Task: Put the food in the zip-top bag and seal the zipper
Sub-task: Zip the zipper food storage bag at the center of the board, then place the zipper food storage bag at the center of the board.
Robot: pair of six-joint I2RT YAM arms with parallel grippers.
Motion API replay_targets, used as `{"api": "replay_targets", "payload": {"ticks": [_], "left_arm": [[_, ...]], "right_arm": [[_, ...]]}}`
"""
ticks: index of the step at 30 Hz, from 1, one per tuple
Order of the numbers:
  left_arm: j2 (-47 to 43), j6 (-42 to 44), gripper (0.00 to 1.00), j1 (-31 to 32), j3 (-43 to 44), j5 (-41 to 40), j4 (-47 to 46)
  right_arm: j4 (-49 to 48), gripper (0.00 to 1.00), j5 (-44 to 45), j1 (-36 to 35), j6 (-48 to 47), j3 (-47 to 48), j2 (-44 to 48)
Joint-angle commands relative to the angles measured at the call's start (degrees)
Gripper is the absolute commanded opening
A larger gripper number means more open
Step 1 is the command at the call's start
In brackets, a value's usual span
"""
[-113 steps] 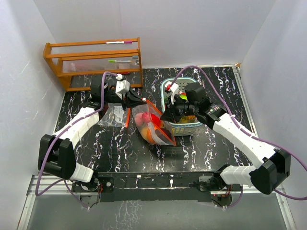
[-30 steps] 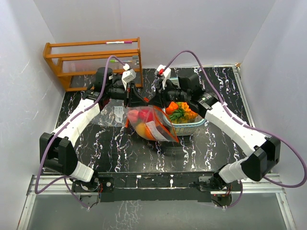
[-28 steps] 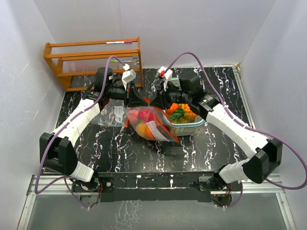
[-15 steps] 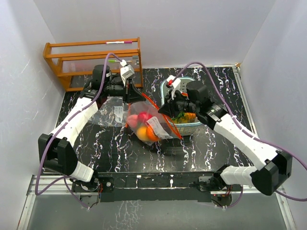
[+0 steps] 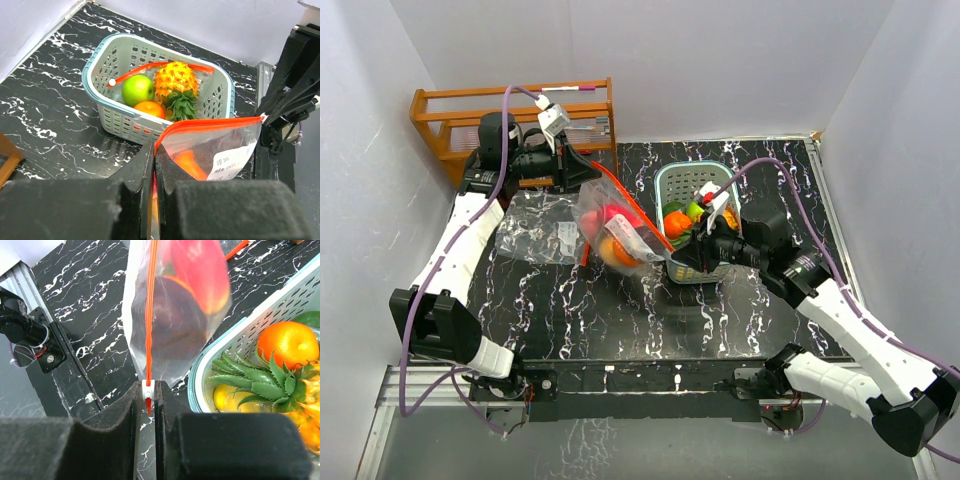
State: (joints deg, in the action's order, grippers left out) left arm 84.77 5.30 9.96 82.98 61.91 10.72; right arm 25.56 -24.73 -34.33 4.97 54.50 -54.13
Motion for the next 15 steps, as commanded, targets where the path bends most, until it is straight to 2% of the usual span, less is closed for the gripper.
{"api": "replay_targets", "payload": {"ticks": [1,5,10,11,12,15], "left_arm": [[-0.79,-0.77,0.0,-2.07,2.67,-1.3,-2.55],[-0.88,-1.56,0.0,-2.38,2.44,-1.16,-3.8],[-0.07,-4.95,0.0,-2.7,2.2,-5.18,-7.02],[0.18,-6.17,0.0,-2.67,1.96,-6.1,-8.08],[0.21,-7.43,0.0,-2.66,1.54,-6.94,-9.53],[0.92,-12.18,0.0,-2.7,-0.2,-9.69,-15.5]], "right_arm": [[2.99,0.08,-0.13,0.31,1.59,-0.05,1.57],[3.37,0.08,-0.06,0.32,1.95,0.15,1.38],[4.84,0.09,2.91,0.31,2.85,1.17,1.17],[5.11,0.19,4.71,0.31,3.64,1.51,1.28],[5.33,0.34,6.76,0.33,4.7,2.03,1.51],[5.0,0.64,11.39,0.36,7.82,3.78,2.47]]}}
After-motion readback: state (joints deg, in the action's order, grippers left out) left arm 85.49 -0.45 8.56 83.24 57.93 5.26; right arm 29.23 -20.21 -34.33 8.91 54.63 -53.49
